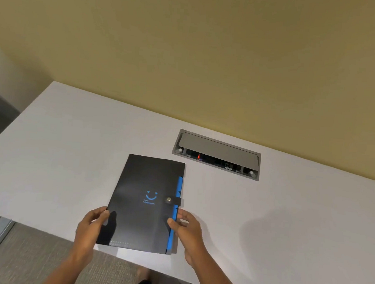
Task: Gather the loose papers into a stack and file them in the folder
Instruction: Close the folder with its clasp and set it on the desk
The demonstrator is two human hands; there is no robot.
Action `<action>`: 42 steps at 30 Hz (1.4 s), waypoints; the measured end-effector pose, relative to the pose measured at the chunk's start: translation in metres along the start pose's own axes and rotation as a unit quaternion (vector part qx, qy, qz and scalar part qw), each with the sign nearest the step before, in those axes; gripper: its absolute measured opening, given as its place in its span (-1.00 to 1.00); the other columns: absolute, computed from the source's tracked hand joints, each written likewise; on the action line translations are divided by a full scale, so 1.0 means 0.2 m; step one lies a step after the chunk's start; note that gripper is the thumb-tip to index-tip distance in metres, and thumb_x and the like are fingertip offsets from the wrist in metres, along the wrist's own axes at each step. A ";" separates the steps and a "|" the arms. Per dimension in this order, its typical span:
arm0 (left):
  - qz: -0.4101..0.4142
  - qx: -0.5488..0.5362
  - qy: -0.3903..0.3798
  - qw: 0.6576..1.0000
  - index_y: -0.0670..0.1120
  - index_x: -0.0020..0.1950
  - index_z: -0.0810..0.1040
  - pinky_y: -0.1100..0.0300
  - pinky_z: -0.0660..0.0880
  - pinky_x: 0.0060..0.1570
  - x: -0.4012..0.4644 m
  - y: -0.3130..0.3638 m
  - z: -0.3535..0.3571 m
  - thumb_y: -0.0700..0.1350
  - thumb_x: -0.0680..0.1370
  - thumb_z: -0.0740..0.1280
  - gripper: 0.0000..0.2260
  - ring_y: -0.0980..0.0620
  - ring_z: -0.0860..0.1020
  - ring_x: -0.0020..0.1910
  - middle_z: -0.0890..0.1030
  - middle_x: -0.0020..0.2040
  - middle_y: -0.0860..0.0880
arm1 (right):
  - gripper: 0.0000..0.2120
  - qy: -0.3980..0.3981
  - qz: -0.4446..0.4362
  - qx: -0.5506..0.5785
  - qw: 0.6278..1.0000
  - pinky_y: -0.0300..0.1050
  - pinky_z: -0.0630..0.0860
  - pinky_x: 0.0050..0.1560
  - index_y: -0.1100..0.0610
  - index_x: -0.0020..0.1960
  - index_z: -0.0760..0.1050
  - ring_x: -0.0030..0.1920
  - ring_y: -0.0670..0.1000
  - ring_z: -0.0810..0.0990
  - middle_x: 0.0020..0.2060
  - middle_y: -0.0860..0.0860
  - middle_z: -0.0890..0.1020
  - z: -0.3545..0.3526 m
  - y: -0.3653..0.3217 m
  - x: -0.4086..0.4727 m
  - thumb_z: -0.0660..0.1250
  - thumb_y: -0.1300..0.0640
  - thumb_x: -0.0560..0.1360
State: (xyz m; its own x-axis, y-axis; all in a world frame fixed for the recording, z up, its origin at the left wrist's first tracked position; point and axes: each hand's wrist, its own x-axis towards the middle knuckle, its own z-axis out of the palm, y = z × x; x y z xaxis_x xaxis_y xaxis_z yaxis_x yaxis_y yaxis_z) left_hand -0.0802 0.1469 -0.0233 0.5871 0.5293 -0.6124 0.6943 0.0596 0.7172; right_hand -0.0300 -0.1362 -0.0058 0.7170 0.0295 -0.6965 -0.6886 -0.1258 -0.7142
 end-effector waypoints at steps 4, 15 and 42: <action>0.011 -0.024 0.004 1.000 -0.03 0.37 0.60 -0.14 0.40 0.46 0.16 0.10 -0.14 0.00 0.62 0.39 -0.67 -0.15 0.52 0.37 0.63 0.32 -0.08 | -0.57 -0.030 -0.006 0.005 1.000 -0.14 0.64 0.22 -0.11 0.34 0.48 0.19 -0.05 0.64 0.23 -0.13 0.62 0.20 -0.13 0.09 0.54 0.06 0.54; 0.050 -0.068 -0.011 0.996 -0.09 0.38 0.57 0.02 0.44 0.39 0.59 0.52 -0.07 -0.06 0.62 0.41 -0.66 -0.14 0.54 0.34 0.61 0.33 -0.10 | -0.48 -0.046 -0.003 0.036 0.998 0.05 0.50 0.42 -0.04 0.48 0.37 0.32 0.01 0.51 0.27 -0.14 0.49 0.45 -0.46 0.43 0.49 0.07 0.59; 0.096 0.004 -0.074 0.993 -0.12 0.52 0.43 0.02 0.40 0.42 0.79 0.81 0.14 -0.05 0.64 0.39 -0.53 -0.11 0.50 0.39 0.53 0.44 -0.09 | -0.28 -0.016 -0.047 0.043 0.998 0.19 0.37 0.53 -0.05 0.63 0.25 0.61 0.16 0.31 0.65 0.02 0.27 0.43 -0.58 0.73 0.50 0.02 0.57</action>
State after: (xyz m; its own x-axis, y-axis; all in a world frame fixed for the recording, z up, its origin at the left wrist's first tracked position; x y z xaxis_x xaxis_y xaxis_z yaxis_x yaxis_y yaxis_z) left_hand 0.1375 0.2161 -0.0127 0.7631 0.4001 -0.5076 0.5667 -0.0366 0.8231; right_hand 0.1451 -0.0330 -0.0307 0.7756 0.0685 -0.6275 -0.6266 -0.0364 -0.7785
